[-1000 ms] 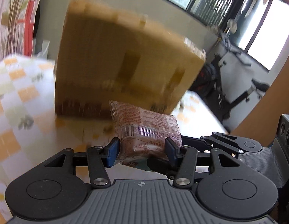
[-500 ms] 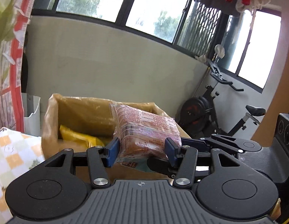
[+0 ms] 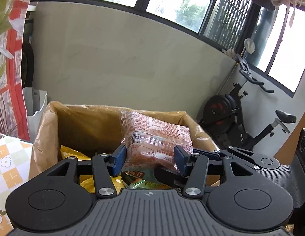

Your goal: Organize snacks

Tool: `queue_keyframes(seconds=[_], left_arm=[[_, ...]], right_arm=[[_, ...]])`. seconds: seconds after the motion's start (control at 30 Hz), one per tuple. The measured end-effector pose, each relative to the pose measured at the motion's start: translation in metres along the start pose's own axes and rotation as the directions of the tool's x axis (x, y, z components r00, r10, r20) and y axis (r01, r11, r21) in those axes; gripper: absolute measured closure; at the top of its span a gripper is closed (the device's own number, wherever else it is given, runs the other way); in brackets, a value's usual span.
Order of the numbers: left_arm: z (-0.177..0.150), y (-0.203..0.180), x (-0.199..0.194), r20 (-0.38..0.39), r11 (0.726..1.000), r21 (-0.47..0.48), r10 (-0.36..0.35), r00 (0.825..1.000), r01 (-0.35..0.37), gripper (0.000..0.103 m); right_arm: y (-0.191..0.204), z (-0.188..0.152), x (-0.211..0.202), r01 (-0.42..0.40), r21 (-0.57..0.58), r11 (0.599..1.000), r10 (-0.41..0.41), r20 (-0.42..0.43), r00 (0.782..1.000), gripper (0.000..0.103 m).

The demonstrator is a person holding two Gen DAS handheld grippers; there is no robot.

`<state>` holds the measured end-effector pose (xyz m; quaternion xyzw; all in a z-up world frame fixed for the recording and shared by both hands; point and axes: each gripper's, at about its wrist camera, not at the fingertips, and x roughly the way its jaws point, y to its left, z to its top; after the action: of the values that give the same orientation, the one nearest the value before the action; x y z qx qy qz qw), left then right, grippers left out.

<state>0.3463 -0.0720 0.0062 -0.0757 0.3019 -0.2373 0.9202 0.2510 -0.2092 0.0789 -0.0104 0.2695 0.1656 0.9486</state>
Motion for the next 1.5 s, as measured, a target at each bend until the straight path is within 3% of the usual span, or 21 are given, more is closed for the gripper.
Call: queue_keyframes(seconds=[0.37, 0.6, 0.7, 0.97, 1.33, 1.5], left_arm=[[-0.006, -0.003, 0.019, -0.009, 0.998, -0.035, 0.056, 0.998, -0.056, 0.047], [-0.005, -0.002, 0.010, -0.001, 0.997, -0.052, 0.063, 0.998, -0.063, 0.046], [-0.004, -0.004, 0.000, 0.016, 0.995, -0.024, 0.100, 0.995, -0.100, 0.043], [-0.006, -0.010, -0.046, 0.073, 0.986, 0.059, 0.149, 0.986, -0.154, 0.021], [-0.015, -0.021, -0.140, 0.197, 0.961, 0.098, 0.237, 0.951, -0.260, 0.010], [-0.027, -0.040, -0.181, 0.261, 0.927, 0.137, 0.307, 0.915, -0.350, 0.010]], right_arm=[[-0.003, -0.013, 0.025, 0.032, 0.002, 0.999, -0.032, -0.034, 0.999, 0.041], [-0.007, -0.015, 0.022, 0.036, 0.022, 0.999, -0.035, -0.028, 0.999, 0.038], [-0.007, -0.015, 0.016, 0.040, 0.026, 0.999, -0.040, -0.029, 0.999, 0.033], [0.002, -0.010, -0.015, 0.061, 0.035, 0.998, -0.061, 0.005, 0.998, 0.009], [0.047, -0.013, -0.090, 0.143, 0.020, 0.990, -0.144, 0.090, 0.985, 0.000], [0.061, -0.017, -0.134, 0.148, 0.065, 0.987, -0.156, 0.148, 0.976, 0.000]])
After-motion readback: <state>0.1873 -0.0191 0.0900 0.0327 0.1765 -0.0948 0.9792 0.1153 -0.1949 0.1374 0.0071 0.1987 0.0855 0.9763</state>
